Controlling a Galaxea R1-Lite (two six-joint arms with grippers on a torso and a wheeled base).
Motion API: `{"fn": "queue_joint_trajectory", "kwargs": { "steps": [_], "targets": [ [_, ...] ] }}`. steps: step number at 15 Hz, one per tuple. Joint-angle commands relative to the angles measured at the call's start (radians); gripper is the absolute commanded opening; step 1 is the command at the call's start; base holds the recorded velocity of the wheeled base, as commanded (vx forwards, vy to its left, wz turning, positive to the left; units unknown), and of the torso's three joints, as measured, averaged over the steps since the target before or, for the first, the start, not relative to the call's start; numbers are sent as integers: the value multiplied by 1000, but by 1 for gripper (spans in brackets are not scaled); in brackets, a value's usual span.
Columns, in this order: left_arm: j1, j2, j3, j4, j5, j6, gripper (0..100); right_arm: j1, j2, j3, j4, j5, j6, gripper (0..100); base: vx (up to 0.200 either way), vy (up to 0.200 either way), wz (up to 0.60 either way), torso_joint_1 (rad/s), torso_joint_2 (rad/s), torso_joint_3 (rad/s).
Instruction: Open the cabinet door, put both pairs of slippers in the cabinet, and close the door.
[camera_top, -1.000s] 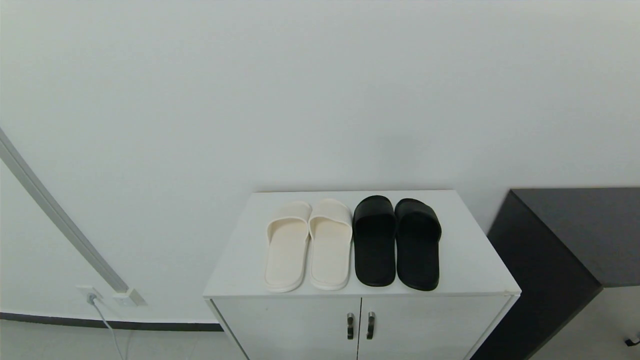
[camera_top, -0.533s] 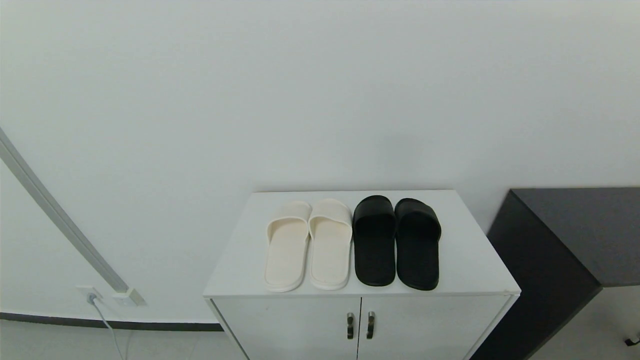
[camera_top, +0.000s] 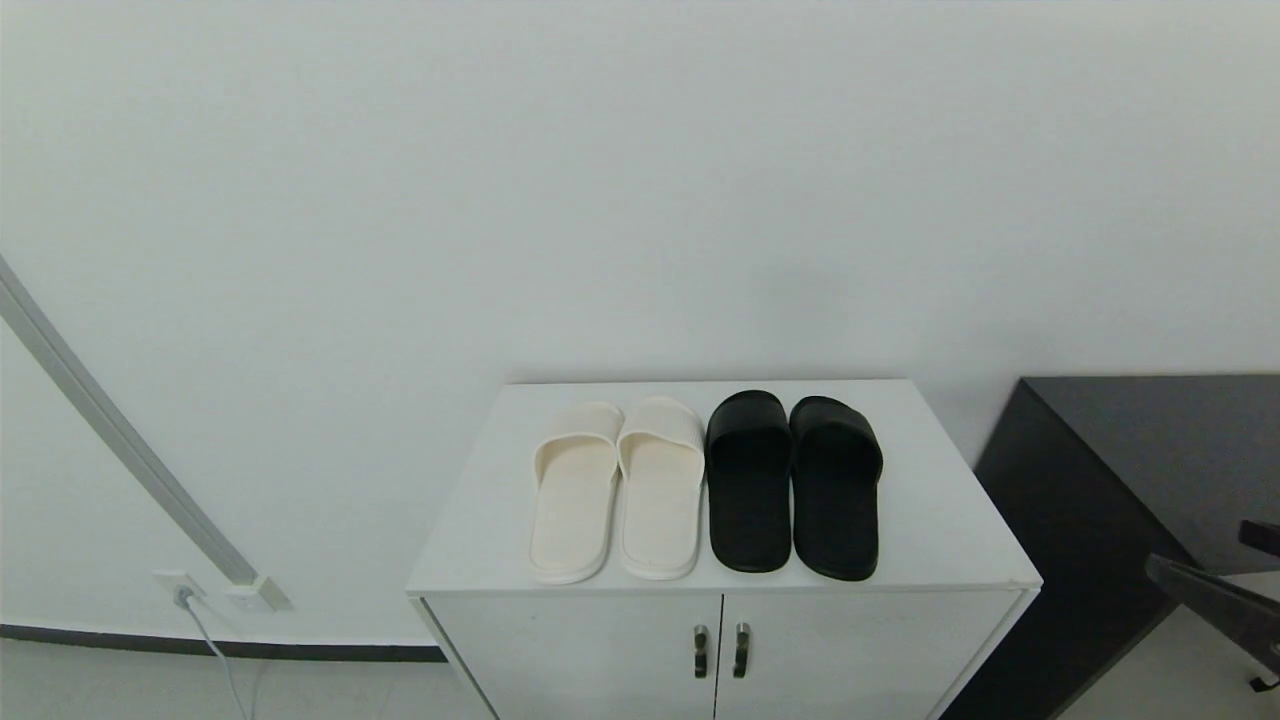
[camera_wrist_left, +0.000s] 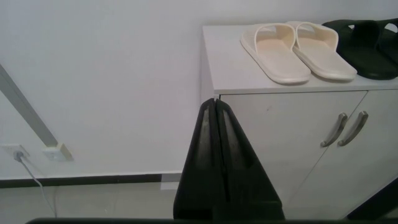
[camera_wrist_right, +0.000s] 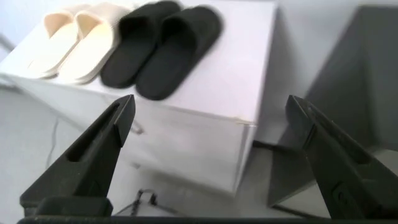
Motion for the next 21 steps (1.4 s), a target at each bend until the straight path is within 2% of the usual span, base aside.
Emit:
{"fn": "queue_joint_trajectory", "kwargs": {
  "steps": [1, 4, 6, 7, 9, 11, 16, 21],
  "targets": [
    [0, 2, 0, 0, 0, 0, 0, 180, 175, -64, -20, -100, 51, 100, 0, 0, 0, 0, 0, 0],
    [0, 0, 0, 0, -1, 0, 0, 308, 363, -87, -159, -208, 108, 100, 0, 0, 0, 0, 0, 0],
    [0, 0, -2, 1, -1, 0, 0, 318, 457, -88, -235, -233, 113, 100, 0, 0, 0, 0, 0, 0],
    [0, 0, -2, 0, -1, 0, 0, 323, 544, -110, -315, -248, 113, 100, 0, 0, 0, 0, 0, 0],
    [0, 0, 0, 1, -1, 0, 0, 351, 662, -168, -370, -333, 117, 100, 0, 0, 0, 0, 0, 0],
    [0, 0, 0, 1, -1, 1, 0, 391, 748, -248, -382, -406, 160, 100, 0, 0, 0, 0, 0, 0],
    [0, 0, -2, 1, -3, 1, 0, 407, 928, -424, -382, -593, 168, 100, 0, 0, 0, 0, 0, 0],
    [0, 0, -2, 1, -3, 1, 0, 415, 1032, -510, -382, -650, 217, 100, 0, 0, 0, 0, 0, 0]
  ]
}}
